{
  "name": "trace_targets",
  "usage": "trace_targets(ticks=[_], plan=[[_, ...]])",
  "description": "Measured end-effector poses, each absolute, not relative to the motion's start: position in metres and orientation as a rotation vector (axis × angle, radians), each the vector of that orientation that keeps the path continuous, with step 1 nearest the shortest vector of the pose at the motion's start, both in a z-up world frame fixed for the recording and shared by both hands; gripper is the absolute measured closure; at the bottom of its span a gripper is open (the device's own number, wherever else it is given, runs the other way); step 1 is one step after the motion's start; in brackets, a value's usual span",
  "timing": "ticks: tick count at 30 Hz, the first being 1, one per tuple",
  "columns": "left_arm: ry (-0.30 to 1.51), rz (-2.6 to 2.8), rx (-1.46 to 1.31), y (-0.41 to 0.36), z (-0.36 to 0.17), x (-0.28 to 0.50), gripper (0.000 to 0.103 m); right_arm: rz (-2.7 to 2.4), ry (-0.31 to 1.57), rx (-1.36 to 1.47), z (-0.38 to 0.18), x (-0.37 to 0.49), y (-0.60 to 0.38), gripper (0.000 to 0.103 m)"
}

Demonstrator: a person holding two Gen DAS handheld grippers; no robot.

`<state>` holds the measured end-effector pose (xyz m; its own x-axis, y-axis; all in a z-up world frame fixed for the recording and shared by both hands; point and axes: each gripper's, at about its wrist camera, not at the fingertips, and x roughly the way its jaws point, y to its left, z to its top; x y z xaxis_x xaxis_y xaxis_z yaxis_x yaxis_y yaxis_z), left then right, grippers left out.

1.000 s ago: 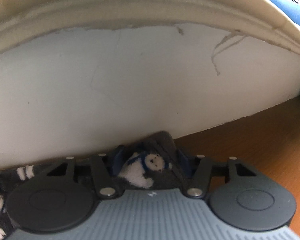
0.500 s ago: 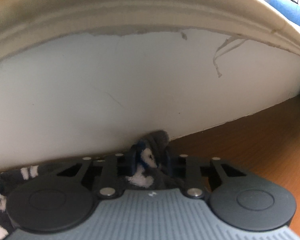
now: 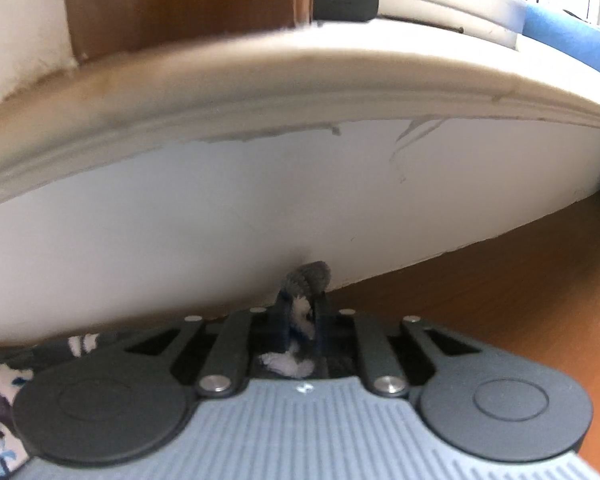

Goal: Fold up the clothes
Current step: 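Lift both held blanket corners up off the desk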

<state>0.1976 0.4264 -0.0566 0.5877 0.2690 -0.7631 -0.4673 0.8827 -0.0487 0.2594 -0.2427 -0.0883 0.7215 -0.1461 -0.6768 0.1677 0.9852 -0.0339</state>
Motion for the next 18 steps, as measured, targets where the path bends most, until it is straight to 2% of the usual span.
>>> trace_targets(ticks=[7,18], plan=[[0.824,0.415,-0.278,0.425,-0.041,0.176,0.077,-0.149,0.698,0.071,-0.071,0.236,-0.24,0.093],[0.76,0.407,-0.312,0.423,-0.005,0.128,0.081,-0.132,0.643,0.13,-0.04,0.167,-0.247,0.093]])
